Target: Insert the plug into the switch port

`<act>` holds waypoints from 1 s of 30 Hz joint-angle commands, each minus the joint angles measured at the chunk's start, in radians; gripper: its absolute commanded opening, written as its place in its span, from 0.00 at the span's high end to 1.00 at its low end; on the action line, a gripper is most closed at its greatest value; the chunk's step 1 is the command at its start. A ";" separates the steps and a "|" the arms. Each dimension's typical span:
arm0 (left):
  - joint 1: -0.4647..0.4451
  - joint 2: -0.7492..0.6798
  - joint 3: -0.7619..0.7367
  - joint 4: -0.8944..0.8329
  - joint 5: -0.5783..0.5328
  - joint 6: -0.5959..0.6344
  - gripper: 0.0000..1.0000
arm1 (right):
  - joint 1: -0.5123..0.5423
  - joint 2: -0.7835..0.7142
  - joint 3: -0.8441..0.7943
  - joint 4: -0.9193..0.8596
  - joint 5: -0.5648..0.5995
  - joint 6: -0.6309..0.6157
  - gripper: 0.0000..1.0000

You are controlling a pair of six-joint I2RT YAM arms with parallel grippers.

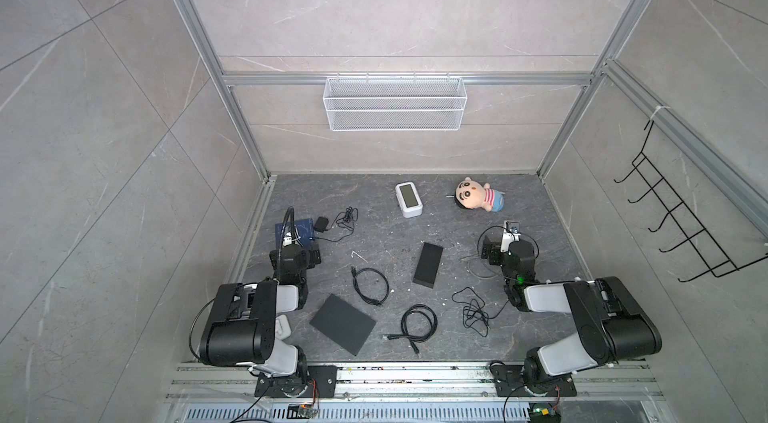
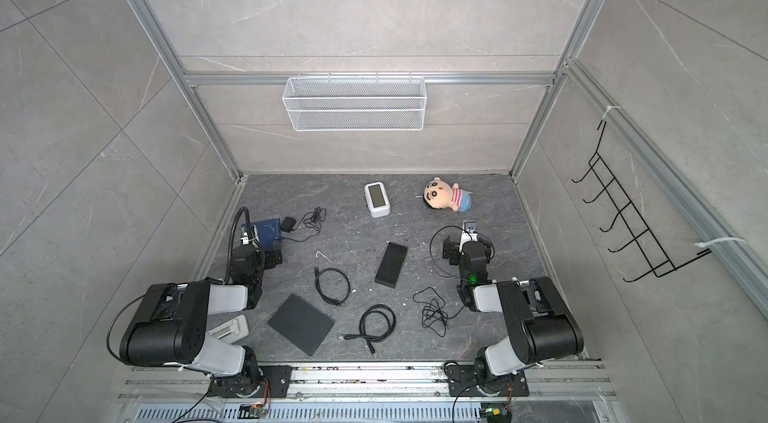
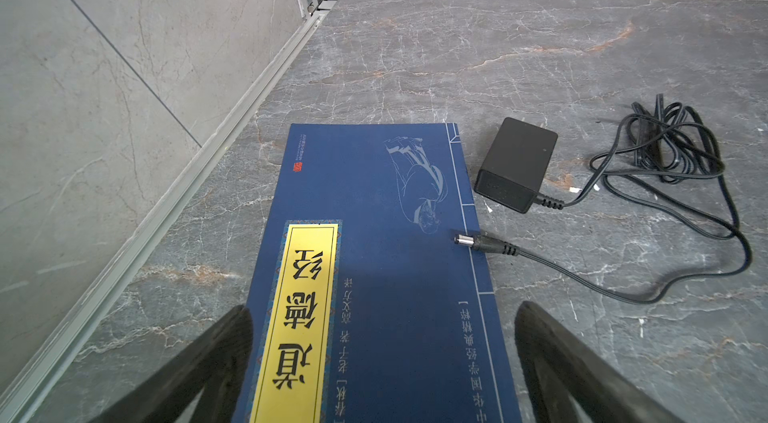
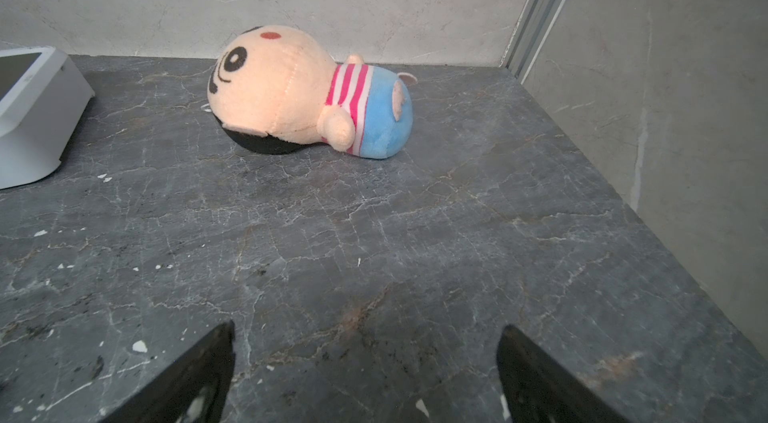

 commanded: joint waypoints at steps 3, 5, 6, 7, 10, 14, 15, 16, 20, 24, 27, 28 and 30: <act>-0.001 -0.001 0.006 0.055 0.007 -0.020 0.00 | -0.001 -0.003 0.009 0.007 -0.008 0.015 0.01; -0.003 -0.001 0.004 0.056 0.005 -0.019 0.00 | -0.002 -0.003 0.010 0.006 -0.008 0.014 0.01; -0.003 -0.001 0.005 0.055 0.006 -0.019 0.00 | -0.002 -0.003 0.010 0.005 -0.008 0.017 0.01; -0.003 -0.001 0.005 0.054 0.006 -0.019 0.00 | -0.002 -0.003 0.010 0.006 -0.008 0.017 0.01; -0.001 0.001 0.006 0.055 0.013 -0.021 0.00 | -0.002 -0.003 0.009 0.006 -0.011 0.017 0.00; -0.003 -0.032 0.019 0.007 -0.014 -0.031 0.00 | -0.002 -0.054 0.031 -0.085 0.004 0.024 0.00; -0.002 -0.051 0.023 -0.021 -0.005 -0.028 0.00 | -0.001 -0.071 0.038 -0.084 0.024 0.019 0.00; -0.018 -0.065 0.044 -0.041 -0.072 -0.012 0.00 | 0.004 -0.112 0.063 -0.173 0.055 0.029 0.00; -0.087 -0.164 0.247 -0.455 -0.164 -0.026 0.00 | 0.006 -0.256 0.193 -0.537 0.039 0.099 0.02; -0.235 -0.200 0.357 -0.650 -0.162 -0.111 0.02 | 0.055 -0.297 0.322 -0.790 -0.142 0.217 0.08; -0.384 -0.162 0.432 -0.759 -0.127 -0.209 0.04 | 0.158 -0.280 0.371 -0.868 -0.252 0.317 0.12; -0.443 -0.131 0.466 -0.796 -0.117 -0.241 0.05 | 0.208 -0.270 0.376 -0.867 -0.271 0.351 0.14; -0.539 -0.053 0.538 -0.860 -0.076 -0.283 0.07 | 0.295 -0.241 0.388 -0.874 -0.277 0.410 0.19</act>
